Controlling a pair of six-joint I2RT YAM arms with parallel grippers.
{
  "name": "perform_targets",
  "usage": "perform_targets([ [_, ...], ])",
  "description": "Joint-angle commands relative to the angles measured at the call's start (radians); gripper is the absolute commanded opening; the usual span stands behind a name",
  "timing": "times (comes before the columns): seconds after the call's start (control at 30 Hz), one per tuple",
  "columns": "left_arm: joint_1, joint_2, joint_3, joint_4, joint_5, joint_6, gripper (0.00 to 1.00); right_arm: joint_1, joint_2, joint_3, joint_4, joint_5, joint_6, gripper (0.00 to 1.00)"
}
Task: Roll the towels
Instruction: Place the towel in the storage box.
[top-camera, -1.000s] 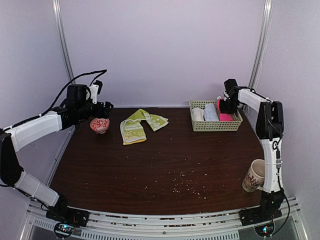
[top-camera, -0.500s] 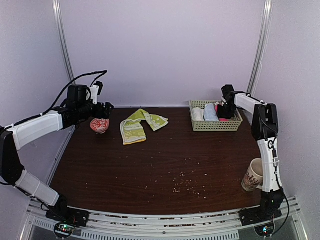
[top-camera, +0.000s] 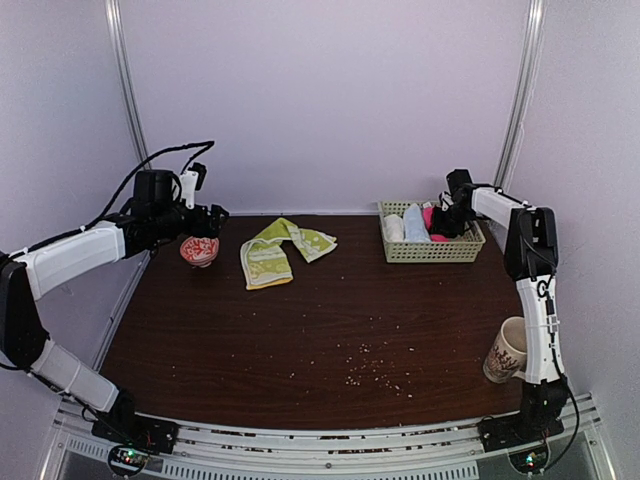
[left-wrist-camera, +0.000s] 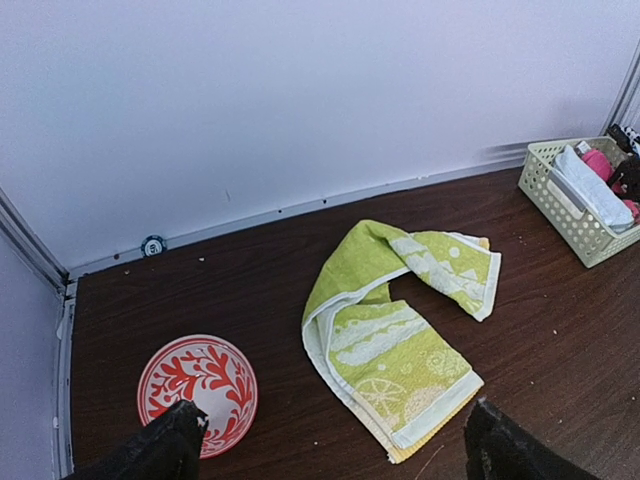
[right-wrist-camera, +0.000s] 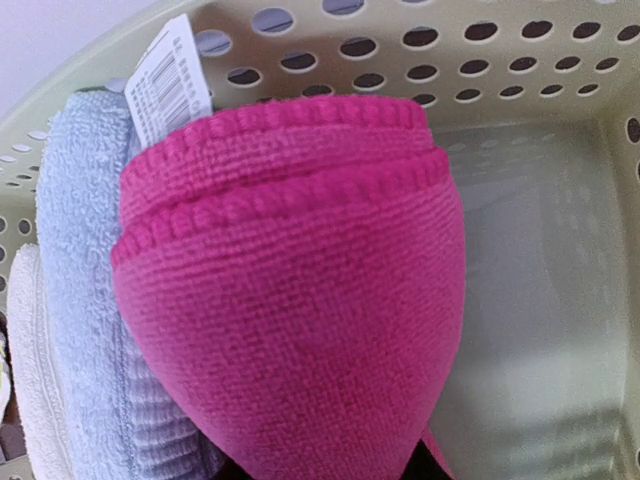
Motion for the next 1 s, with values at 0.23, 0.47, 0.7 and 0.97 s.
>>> perform_targets([
  [0.23, 0.009, 0.028, 0.037, 0.018, 0.039, -0.016, 0.93, 0.005, 0.061, -0.038, 0.037, -0.153, 0.060, 0.24],
  [0.47, 0.010, 0.043, 0.051, 0.002, 0.054, -0.018, 0.93, 0.004, 0.052, -0.044, 0.029, -0.136, -0.008, 0.50],
  [0.7, 0.011, 0.039, 0.051, 0.000, 0.059, -0.019, 0.93, 0.004, 0.016, -0.078, 0.017, -0.119, -0.042, 0.58],
  [0.97, 0.016, 0.035, 0.053, -0.003, 0.063, -0.018, 0.93, 0.003, -0.041, -0.114, -0.008, -0.092, -0.096, 0.60],
])
